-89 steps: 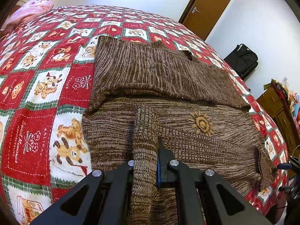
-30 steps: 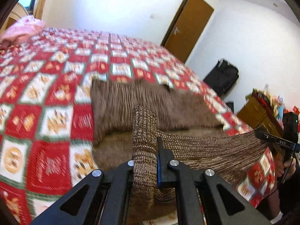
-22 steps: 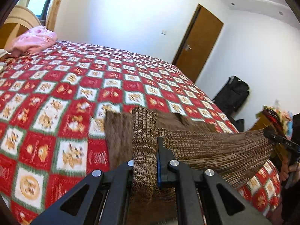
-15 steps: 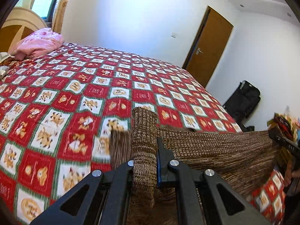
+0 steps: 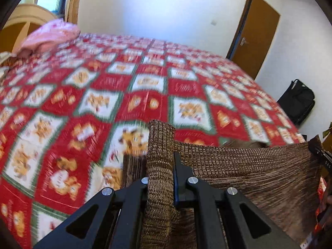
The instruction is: Fold small clothes
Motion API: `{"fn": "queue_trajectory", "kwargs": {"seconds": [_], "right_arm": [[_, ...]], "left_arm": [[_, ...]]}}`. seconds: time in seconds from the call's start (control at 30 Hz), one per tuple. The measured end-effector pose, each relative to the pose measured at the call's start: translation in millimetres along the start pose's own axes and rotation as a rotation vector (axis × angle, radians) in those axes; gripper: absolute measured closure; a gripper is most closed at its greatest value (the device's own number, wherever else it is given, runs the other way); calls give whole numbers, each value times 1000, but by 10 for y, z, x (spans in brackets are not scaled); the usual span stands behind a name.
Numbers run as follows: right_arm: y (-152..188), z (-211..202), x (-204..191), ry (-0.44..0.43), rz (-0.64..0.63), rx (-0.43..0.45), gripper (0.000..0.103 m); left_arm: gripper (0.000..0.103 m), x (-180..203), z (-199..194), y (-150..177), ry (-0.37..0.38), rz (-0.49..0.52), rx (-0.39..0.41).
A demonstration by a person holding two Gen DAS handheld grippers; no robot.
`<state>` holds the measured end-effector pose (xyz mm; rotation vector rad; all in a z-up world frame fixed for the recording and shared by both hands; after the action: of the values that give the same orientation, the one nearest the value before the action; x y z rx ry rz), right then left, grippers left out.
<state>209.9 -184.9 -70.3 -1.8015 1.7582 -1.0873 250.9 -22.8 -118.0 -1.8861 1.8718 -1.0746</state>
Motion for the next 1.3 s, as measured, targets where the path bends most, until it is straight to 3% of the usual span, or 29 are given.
{"fn": "queue_trajectory", "kwargs": {"seconds": [0.07, 0.3, 0.43, 0.53, 0.57, 0.63, 0.7, 0.8, 0.97, 1.07, 1.3], "right_arm": [[96, 157, -19, -5, -3, -25, 95], [306, 491, -29, -21, -15, -118, 92], [372, 563, 57, -34, 27, -175, 69], [369, 414, 245, -102, 125, -123, 66], [358, 222, 427, -73, 187, -64, 64], [358, -96, 693, -19, 267, 21, 50], [385, -444, 880, 10, 315, 75, 50], [487, -790, 786, -66, 292, 49, 52], [781, -1106, 318, -94, 138, -18, 59], [953, -1074, 100, -94, 76, -50, 65], [1483, -720, -64, -174, 142, -218, 65]], "left_arm": [[96, -60, 102, 26, 5, -34, -44], [91, -100, 138, 42, -1, -65, -62], [80, -199, 108, 10, 36, -124, -99], [69, -435, -107, -88, -43, -160, -101], [65, -541, -219, -134, -79, -165, -82], [62, -743, -462, -213, -113, -184, -39], [62, -878, -708, -233, -141, -200, 4], [61, -810, -949, -79, -127, -160, 10], [61, -227, -1133, 446, -52, -3, -27], [61, 31, -1087, 773, -21, 46, -77], [61, -51, -864, 1145, -179, 58, -141]]}}
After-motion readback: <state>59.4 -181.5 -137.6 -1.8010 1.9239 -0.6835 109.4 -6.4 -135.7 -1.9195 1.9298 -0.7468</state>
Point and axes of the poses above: each gripper's, at about its wrist camera, not at the fingertips, and z roughly the way its jaws point, x to its right, y to its underside, the point moved 6 cm from there along z, roughly the way its jaws point, and after that the axes turned 12 degrees about -z, right-handed, at the moved point
